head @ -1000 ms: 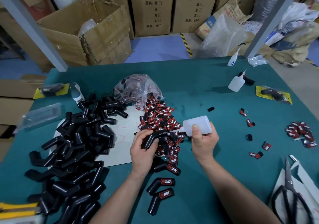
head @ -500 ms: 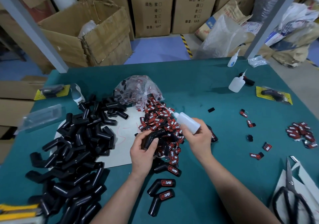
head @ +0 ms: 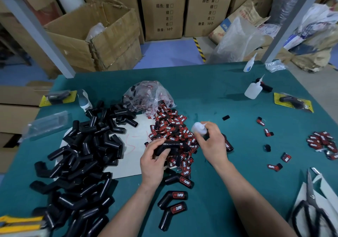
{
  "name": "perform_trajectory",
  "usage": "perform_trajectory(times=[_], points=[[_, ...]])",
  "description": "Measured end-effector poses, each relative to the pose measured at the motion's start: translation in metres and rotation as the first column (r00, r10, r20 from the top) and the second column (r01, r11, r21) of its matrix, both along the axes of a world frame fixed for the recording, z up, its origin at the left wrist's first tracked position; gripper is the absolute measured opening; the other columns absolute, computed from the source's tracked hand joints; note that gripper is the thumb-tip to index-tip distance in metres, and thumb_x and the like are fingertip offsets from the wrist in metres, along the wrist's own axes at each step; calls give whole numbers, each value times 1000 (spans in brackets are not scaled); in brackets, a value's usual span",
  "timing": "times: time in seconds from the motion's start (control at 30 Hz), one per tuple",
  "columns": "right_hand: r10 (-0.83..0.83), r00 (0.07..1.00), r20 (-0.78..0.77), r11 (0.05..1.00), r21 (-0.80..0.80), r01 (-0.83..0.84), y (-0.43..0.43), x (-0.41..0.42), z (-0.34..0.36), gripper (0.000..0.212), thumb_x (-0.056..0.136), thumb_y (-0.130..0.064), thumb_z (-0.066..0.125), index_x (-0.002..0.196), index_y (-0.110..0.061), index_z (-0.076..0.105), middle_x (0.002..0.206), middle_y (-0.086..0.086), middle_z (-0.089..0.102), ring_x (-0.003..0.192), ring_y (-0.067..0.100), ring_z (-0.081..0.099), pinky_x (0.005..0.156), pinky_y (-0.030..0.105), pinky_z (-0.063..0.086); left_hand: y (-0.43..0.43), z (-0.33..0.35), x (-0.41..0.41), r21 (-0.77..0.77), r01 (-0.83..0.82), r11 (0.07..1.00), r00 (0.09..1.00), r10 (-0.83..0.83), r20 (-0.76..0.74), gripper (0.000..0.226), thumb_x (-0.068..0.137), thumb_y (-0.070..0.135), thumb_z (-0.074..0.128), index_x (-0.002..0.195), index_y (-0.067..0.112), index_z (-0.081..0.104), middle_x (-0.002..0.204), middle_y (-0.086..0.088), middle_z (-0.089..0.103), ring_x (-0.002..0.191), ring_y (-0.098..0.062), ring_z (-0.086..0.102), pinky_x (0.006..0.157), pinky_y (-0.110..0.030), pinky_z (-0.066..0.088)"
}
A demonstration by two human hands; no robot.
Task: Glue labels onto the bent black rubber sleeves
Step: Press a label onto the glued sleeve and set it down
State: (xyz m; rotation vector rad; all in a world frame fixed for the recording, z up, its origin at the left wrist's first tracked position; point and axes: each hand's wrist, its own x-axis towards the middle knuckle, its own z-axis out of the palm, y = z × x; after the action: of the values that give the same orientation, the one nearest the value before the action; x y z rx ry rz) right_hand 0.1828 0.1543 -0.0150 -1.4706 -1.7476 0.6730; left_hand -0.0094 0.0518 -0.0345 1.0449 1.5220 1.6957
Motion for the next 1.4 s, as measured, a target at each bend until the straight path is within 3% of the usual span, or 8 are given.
perform_trajectory(times=[0.2,0.37,0.6,0.7,0.83,0.97,1.17,1.4], points=[[-73,976,208,997,26,69,2,3,1,26,94,-34,70,111,-15,67,89,-7,61,79,18,58,67,29,41,-1,1,1,2,-10,1000,1000,10,18,40,88,11,78,111,43,72,121,9,72,118,-11,66,98,-15,49],[-198,882,428,971,205,119,7,4,1,33,84,-32,81,105,-8,72,82,6,69,86,32,60,79,40,44,-3,5,3,-23,-24,999,997,26,75,30,89,25,79,111,43,69,117,9,74,111,-9,69,91,-14,52],[-282,919,276,924,337,182,-1,0,4,73,79,-44,82,134,-4,55,114,12,64,107,29,55,93,41,35,-6,9,4,-20,-54,998,996,55,69,26,86,37,77,110,45,68,110,14,74,103,-4,70,87,-12,52],[-156,982,102,787,614,61,-13,-7,10,41,86,-31,69,117,-7,57,107,10,62,97,24,54,82,35,38,-4,7,3,-6,-77,997,995,77,65,26,88,41,75,112,46,67,113,10,74,106,-9,70,91,-18,54],[332,882,334,811,377,-448,-34,-27,0,17,94,-19,69,103,-5,74,96,6,70,88,22,63,77,35,55,-3,7,3,-16,-115,993,987,116,111,27,90,42,72,116,44,64,115,-7,73,106,-29,71,94,-39,58],[367,866,339,904,89,-418,-38,-35,-7,33,92,-33,74,112,-8,75,102,5,65,94,24,58,82,40,55,-3,8,3,-36,-134,990,983,137,119,26,90,39,72,113,47,63,113,-5,72,102,-31,71,93,-42,58],[342,892,295,888,209,-410,-47,-36,-6,22,91,-23,77,109,-10,77,97,2,71,88,22,66,75,37,59,-2,5,1,-39,-105,994,984,110,141,29,95,23,70,116,42,64,100,-2,74,85,-17,73,81,-25,59],[311,945,103,939,122,-323,-46,-44,0,32,89,-20,78,119,-13,72,86,-7,64,75,7,55,70,29,54,2,3,-2,-11,-129,992,978,129,162,27,91,43,70,118,45,63,103,-10,75,86,-24,75,81,-28,60]])
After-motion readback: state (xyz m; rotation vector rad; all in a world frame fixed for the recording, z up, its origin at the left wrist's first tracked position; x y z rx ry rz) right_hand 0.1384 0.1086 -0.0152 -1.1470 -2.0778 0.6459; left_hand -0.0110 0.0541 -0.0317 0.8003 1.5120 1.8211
